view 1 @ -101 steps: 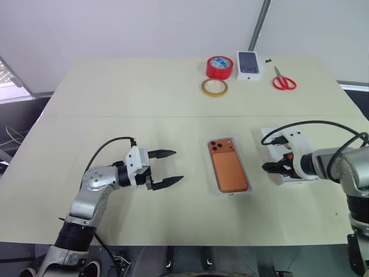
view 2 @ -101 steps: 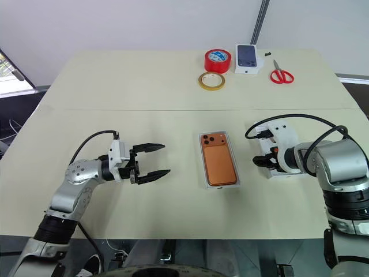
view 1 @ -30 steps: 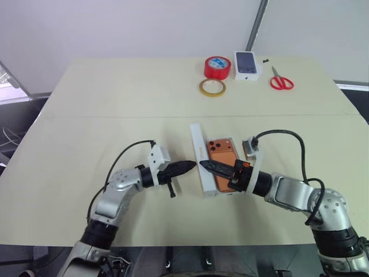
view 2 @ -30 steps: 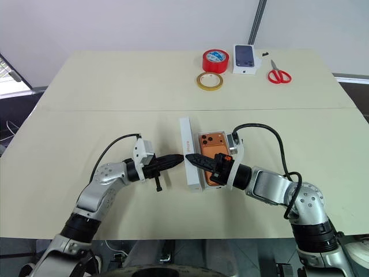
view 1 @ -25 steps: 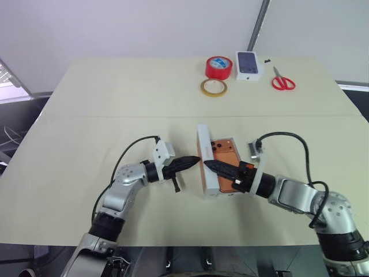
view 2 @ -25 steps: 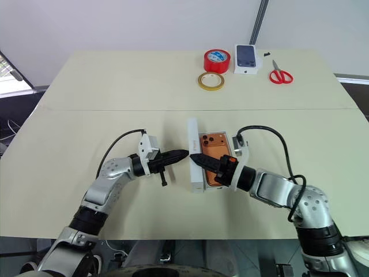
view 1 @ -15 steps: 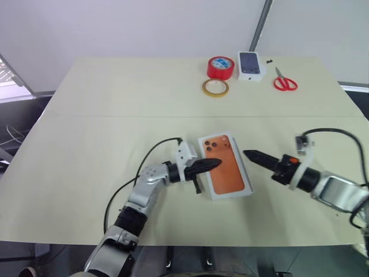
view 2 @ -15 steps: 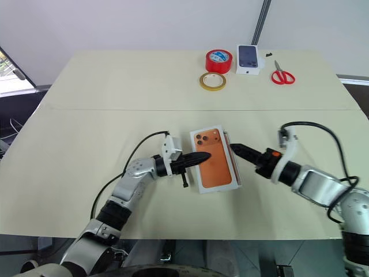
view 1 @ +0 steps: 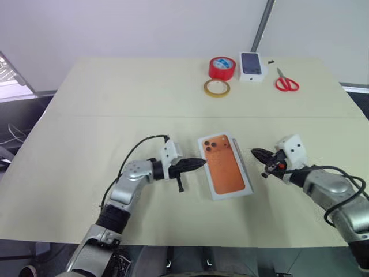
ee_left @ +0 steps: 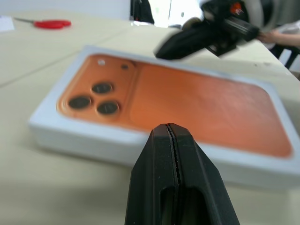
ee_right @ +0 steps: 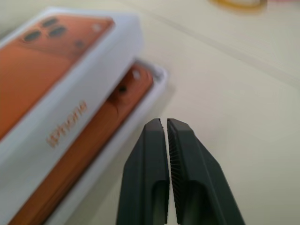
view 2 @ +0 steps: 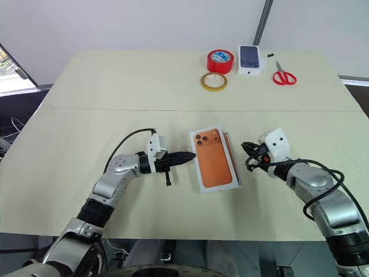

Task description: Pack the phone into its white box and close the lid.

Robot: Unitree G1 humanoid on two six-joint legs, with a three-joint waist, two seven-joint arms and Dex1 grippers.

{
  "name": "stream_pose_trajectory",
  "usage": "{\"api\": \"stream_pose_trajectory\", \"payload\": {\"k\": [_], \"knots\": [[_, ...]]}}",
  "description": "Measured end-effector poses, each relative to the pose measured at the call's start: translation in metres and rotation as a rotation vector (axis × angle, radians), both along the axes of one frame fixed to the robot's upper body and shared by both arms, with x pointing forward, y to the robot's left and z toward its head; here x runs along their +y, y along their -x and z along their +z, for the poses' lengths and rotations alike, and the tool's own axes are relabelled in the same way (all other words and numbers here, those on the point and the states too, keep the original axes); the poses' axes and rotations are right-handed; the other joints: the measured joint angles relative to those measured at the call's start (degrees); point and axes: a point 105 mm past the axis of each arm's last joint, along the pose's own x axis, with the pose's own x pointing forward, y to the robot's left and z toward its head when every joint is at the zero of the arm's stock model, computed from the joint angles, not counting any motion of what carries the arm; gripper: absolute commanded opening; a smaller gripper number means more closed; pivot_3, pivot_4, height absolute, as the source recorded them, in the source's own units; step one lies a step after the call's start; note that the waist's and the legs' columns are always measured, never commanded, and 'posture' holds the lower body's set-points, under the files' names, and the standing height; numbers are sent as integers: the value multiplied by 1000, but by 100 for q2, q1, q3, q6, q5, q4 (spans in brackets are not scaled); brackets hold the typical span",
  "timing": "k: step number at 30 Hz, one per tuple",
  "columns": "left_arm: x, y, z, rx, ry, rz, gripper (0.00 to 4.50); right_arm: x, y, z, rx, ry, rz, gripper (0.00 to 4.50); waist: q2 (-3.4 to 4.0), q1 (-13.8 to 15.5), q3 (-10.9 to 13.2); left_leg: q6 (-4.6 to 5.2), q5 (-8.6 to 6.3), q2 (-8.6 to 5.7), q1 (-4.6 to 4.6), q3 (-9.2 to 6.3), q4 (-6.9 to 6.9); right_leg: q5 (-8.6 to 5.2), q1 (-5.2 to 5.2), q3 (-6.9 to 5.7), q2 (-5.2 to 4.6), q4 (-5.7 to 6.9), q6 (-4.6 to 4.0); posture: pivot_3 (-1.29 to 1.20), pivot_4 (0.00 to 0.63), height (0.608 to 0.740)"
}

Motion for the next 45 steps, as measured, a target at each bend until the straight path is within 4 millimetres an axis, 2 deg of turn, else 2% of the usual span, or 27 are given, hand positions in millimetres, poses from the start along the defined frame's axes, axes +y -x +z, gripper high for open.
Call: {"api": "stream_pose_trajectory", "payload": {"k": [6, 11, 14, 22, 27, 38, 41, 45], "knots": [[2, 2, -6, 33, -17, 0, 0, 11, 5, -1, -34, 47, 107, 51, 0, -8, 0, -1, 0, -1, 2, -2, 0, 0, 0, 0, -1, 1, 0, 0, 150, 740], [-5, 5, -19, 58, -54, -17, 0, 18, 9, -6, -15, 15, 144, 51, 1, -10, 0, -2, 1, -1, 3, -2, -1, 0, 0, 0, -2, 2, -1, 0, 150, 740], [-12, 4, -19, 52, -38, -12, 0, 21, 15, -9, 0, 13, 170, 51, 1, -3, 0, -1, 1, -1, 3, -2, -1, 0, 2, 0, -3, 1, -1, 0, 150, 740], [-28, -10, -15, 42, -3, 27, 0, 9, 13, -7, -15, 78, 128, 51, 1, -11, -1, -2, 1, -3, 7, -1, 0, 0, 6, 0, -4, 2, 0, 0, 150, 740], [-31, -12, -13, 36, 2, 24, 0, 5, 12, -10, -17, 119, 113, 51, 1, -7, -1, -2, 1, -4, 8, -1, 0, 0, 6, 0, -3, 3, 0, 0, 150, 740], [-31, -13, -12, 18, 2, 32, 0, 5, 9, -36, 34, 236, 113, 51, 2, -11, -1, -3, 2, -4, 9, -1, 0, 0, 6, 0, -3, 4, 0, 0, 150, 740], [-29, -14, -7, -1, 6, 40, 0, 5, 2, -33, 11, 238, 97, 51, 2, -22, -1, -6, 3, -4, 10, -1, 0, 0, 5, 0, -2, 5, 0, 0, 150, 740], [-28, -19, 1, -7, 43, 72, 0, 5, -10, -14, -66, 230, 79, 51, 2, -10, -1, -7, 4, -4, 10, -1, 0, 0, 5, 0, -2, 6, 0, 0, 150, 740]]}}
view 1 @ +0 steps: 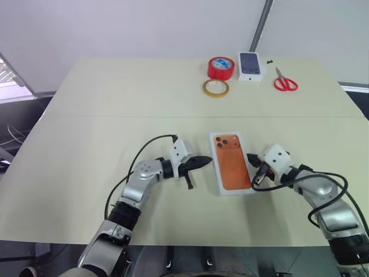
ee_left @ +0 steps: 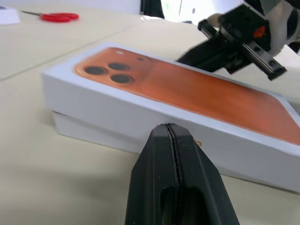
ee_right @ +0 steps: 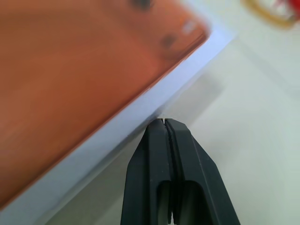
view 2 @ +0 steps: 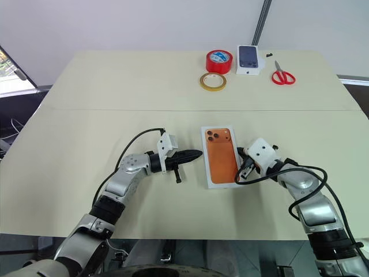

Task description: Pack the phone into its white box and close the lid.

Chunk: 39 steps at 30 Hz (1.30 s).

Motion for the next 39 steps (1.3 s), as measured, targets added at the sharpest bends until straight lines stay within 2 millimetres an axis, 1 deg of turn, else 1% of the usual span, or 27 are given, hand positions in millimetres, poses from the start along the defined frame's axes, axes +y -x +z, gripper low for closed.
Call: {"api": "stream_pose_trajectory", "payload": {"k": [2, 4, 6, 9, 11, 14, 16, 19, 20, 22, 24, 30, 33, 36, 39], "knots": [[-4, -5, 10, -15, 22, 7, 0, -1, -5, 10, -27, -24, -11, 51, 0, 12, 0, 0, 0, -3, -1, 0, 1, 0, 0, 0, -1, 0, 0, 0, 150, 740], [-9, -9, 19, -44, 30, 0, 0, -1, -9, 16, -47, -20, -12, 51, -1, 9, 0, 0, 0, -4, -1, 0, 1, 0, 0, 0, -1, 0, 0, 0, 150, 740], [-14, -10, 24, -60, 38, -7, 0, -5, -11, 13, -50, 8, -25, 51, -1, 7, 0, -3, 2, -5, -1, 0, 1, 0, 0, -1, -1, 0, 0, 0, 150, 740], [-19, -11, 24, -52, 50, -8, 0, -8, -15, 10, -48, 13, -51, 51, -1, -4, 0, -8, 5, -4, 0, 1, 1, 0, -1, 0, 0, 2, 0, 0, 150, 740], [-23, -13, 30, -58, 67, -6, 0, -5, -18, 16, -69, -24, -51, 51, -1, -18, 0, -7, 4, -4, 1, 1, 1, 0, -1, 0, 2, 5, 0, 0, 150, 740], [-31, -16, 39, -95, 85, -9, 0, 6, -18, 23, -92, -90, -25, 51, -1, -8, 0, -7, 4, -4, 3, 1, 1, 0, 0, 0, 2, 7, 0, 0, 150, 740], [-34, -19, 33, -100, 61, -1, 0, 11, -18, 22, -92, -107, -13, 51, -1, -4, 0, -7, 4, -4, 3, 2, 1, 0, 0, 0, 2, 7, 0, 0, 150, 740], [-37, -23, 4, -65, -51, 30, 0, 23, -18, 13, -66, -89, 19, 51, -1, -3, 0, -6, 4, -5, 4, 2, 1, 0, 0, -1, 4, 8, 0, 0, 150, 740], [-37, -24, 1, -69, -61, 37, 0, 25, -18, 9, -53, -73, 22, 51, -1, -4, 0, -6, 4, -5, 3, 2, 1, 0, 0, -1, 4, 8, 0, 0, 150, 740], [-39, -25, 2, -86, -72, 35, 0, 27, -19, 2, -42, -16, 25, 51, -2, -4, -2, -6, 4, -5, 7, 2, 1, 0, 4, 0, 3, 8, 0, 0, 150, 740], [-39, -25, 2, -87, -71, 37, 0, 28, -20, 0, -52, 28, 33, 51, -3, -11, -2, -6, 4, -5, 14, 2, 1, 0, 8, 0, 3, 9, 0, 0, 150, 740], [-35, -25, 0, -86, -79, 42, 0, 29, -22, -1, -43, 33, 34, 51, -3, -14, -2, -1, 1, -4, 49, 2, -4, 0, 44, 1, 3, 6, 0, 0, 150, 740], [-30, -20, -1, -77, -70, 28, 0, 29, -10, -2, 6, -38, 75, 51, -3, -7, -2, 1, -1, -2, 63, -1, -12, 0, 60, 0, 3, -2, 0, 0, 150, 740], [-22, -14, -4, -58, -71, 15, 0, 33, 14, -7, 117, -157, 166, 51, -2, -5, -1, 3, -2, -2, 63, -2, -11, 0, 63, 1, 2, -5, 0, 0, 150, 740], [-18, -12, -7, -33, -78, 17, 0, 29, 38, -11, 192, -98, 265, 51, -3, 2, -1, 9, -6, -2, 72, -4, -10, 0, 78, 0, 0, -16, 0, 0, 150, 740]]}}
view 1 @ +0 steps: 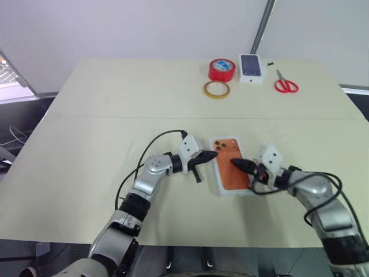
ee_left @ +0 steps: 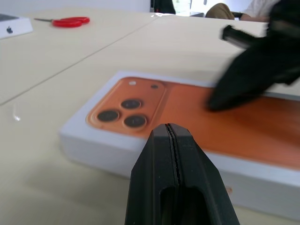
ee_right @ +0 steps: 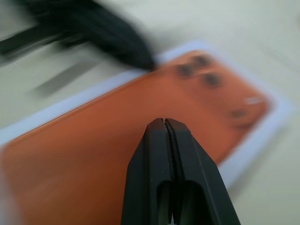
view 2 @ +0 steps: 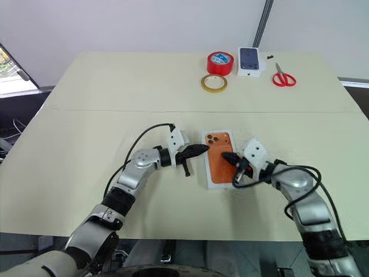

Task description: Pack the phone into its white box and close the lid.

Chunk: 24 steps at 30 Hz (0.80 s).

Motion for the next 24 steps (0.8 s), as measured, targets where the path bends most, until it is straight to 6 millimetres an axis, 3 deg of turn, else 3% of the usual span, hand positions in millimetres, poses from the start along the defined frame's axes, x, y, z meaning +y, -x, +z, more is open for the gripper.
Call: {"api": "stream_pose_trajectory", "payload": {"k": [4, 6, 9, 14, 18, 24], "knots": [[7, -1, 0, 88, -5, 13, 0, -5, 13, -3, 14, 69, 61, 51, -7, -10, -5, 1, -2, 3, 19, -4, -1, -1, 19, -2, 0, -3, 0, 0, 150, 740], [16, -3, 1, 110, 0, 29, 540, -3, 9, 0, 13, 29, 40, 583, -10, -36, -3, 1, -2, 7, 19, -4, -2, -1, 16, -1, 1, -2, 0, 0, 150, 740], [49, -7, 5, 112, -28, 81, 1834, 0, -4, 3, 32, -92, -45, 1877, -3, -137, 4, -6, 2, 11, 12, -3, -5, -1, 3, 1, 3, 7, -1, 0, 150, 740], [104, -11, 28, 23, -63, 183, 4365, -9, -24, 46, -73, -217, -104, 4452, -2, -115, 5, -9, 2, 11, 3, -4, -6, -1, -4, 0, 0, 5, -1, 0, 150, 740], [146, -10, 38, 1, -94, 270, 4441, -25, -26, 44, -59, -191, -129, 4485, -2, -81, 5, -3, -2, 6, 1, -3, -9, -1, -3, 0, -8, -4, -2, 0, 150, 740], [197, 7, 22, 57, -164, 372, 4441, -48, -21, 41, -48, -136, -140, 4485, 1, -115, 7, -3, -3, 7, 1, -1, -13, -2, -4, 0, -11, -4, -3, 0, 150, 740]]}}
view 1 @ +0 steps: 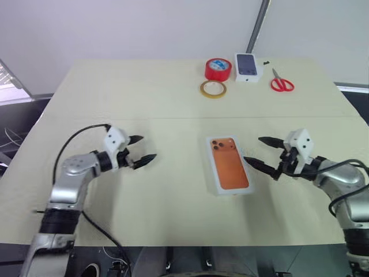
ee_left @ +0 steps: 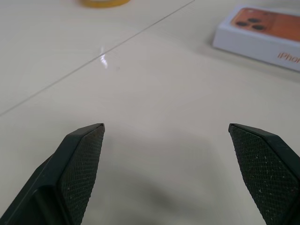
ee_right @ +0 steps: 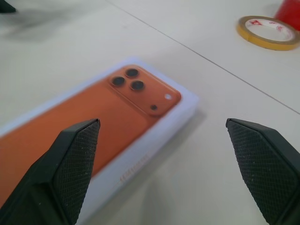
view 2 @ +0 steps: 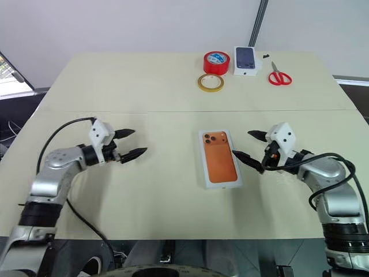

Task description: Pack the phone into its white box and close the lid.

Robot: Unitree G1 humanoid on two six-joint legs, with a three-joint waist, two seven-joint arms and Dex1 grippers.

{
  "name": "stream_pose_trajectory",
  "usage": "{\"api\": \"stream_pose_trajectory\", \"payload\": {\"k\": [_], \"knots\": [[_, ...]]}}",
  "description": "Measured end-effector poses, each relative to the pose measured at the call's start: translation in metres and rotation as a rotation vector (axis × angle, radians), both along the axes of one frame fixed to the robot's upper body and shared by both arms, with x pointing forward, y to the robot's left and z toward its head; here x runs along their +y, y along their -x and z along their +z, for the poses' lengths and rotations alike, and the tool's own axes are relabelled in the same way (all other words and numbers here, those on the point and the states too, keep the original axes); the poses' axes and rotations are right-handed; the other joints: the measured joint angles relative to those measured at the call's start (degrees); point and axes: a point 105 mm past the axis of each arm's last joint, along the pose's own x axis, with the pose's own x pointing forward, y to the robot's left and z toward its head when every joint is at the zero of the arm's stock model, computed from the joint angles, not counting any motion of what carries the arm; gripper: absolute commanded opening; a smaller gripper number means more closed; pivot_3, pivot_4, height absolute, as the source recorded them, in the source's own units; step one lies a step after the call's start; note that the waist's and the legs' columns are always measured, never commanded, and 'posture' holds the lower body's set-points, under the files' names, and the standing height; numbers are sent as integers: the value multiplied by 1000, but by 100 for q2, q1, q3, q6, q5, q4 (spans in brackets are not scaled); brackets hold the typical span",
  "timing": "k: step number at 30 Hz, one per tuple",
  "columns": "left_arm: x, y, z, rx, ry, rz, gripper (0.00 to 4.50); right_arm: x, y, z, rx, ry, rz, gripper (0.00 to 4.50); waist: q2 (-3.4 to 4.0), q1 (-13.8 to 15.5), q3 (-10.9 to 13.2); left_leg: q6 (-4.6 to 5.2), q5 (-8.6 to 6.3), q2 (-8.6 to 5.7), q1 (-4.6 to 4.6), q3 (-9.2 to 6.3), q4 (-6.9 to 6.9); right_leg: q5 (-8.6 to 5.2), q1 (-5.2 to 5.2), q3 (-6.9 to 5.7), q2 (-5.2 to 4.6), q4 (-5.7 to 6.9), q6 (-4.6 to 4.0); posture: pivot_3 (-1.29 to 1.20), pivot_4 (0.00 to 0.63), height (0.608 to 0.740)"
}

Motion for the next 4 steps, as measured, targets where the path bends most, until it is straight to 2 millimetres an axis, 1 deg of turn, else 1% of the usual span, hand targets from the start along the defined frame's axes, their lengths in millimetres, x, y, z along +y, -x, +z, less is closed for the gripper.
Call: {"api": "stream_pose_trajectory", "payload": {"k": [2, 4], "knots": [[17, 7, -5, 22, -15, 42, 4441, -13, 5, -1, 4, 26, -18, 4485, 0, -10, 0, 0, 0, 0, 0, 0, -1, 0, 0, 0, -1, -2, 0, 0, 150, 740], [28, 10, -7, 31, -25, 77, 4441, -24, 8, -4, 20, 42, -41, 4485, 0, -5, 0, 0, 0, 0, 0, 0, -1, 0, 1, 0, -2, -3, -1, 0, 150, 740]]}}
